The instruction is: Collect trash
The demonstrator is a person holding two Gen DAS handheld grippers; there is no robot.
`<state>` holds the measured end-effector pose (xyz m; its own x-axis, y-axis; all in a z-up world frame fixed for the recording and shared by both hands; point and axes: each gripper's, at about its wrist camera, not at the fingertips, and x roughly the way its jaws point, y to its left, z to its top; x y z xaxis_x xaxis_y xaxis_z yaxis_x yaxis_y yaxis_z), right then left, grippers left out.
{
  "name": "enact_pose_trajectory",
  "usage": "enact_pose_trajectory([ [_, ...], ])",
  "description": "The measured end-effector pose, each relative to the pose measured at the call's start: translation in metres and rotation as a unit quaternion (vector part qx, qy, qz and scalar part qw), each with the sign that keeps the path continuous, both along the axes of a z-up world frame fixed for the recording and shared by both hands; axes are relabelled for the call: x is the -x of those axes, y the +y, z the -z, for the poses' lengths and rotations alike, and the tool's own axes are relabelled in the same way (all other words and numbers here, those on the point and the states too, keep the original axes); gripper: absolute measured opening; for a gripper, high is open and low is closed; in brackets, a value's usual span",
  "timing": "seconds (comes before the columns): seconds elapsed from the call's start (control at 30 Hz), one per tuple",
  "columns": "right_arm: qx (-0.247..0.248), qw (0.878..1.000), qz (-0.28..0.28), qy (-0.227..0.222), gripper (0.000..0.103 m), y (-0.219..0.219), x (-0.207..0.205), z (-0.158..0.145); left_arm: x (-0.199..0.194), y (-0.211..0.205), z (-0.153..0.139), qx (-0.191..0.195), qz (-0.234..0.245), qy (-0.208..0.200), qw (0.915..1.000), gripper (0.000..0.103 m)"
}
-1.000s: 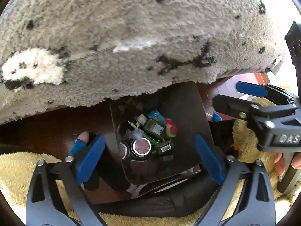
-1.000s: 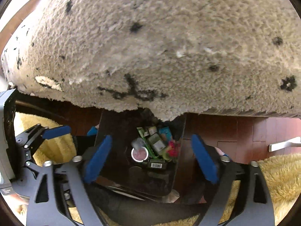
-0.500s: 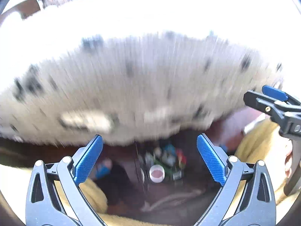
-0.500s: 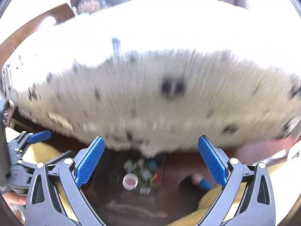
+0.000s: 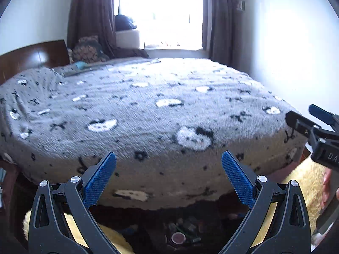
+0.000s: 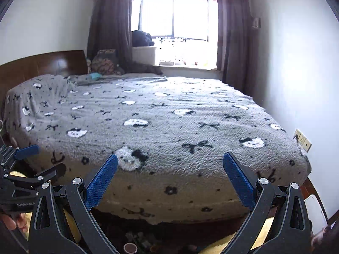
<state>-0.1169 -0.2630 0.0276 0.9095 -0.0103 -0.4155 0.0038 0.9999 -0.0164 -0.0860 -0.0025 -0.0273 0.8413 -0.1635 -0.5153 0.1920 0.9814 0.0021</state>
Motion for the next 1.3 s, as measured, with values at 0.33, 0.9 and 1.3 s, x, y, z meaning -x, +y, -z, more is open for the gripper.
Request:
enact_pose_trajectory([
  [0.33,0.002,1.0,0.023,-0.018,0.099,-0.017,0.011,-0.015,0.01,0.007,-0.03,-0.005,-0.028,-0.052,0.9982,0.095],
  [0.9,0.003,1.0,0.018,-0.016,0.099,-0.009,0.01,-0.011,0.008,0.007,-0.024,-0.003,-0.027,-0.047,0.9985,0.095],
  [1.3,0.002,1.0,0.017,-0.014,0.099,-0.008,0.009,-0.01,0.008,0.006,-0.024,-0.004,-0.028,-0.049,0.9984,0.095],
])
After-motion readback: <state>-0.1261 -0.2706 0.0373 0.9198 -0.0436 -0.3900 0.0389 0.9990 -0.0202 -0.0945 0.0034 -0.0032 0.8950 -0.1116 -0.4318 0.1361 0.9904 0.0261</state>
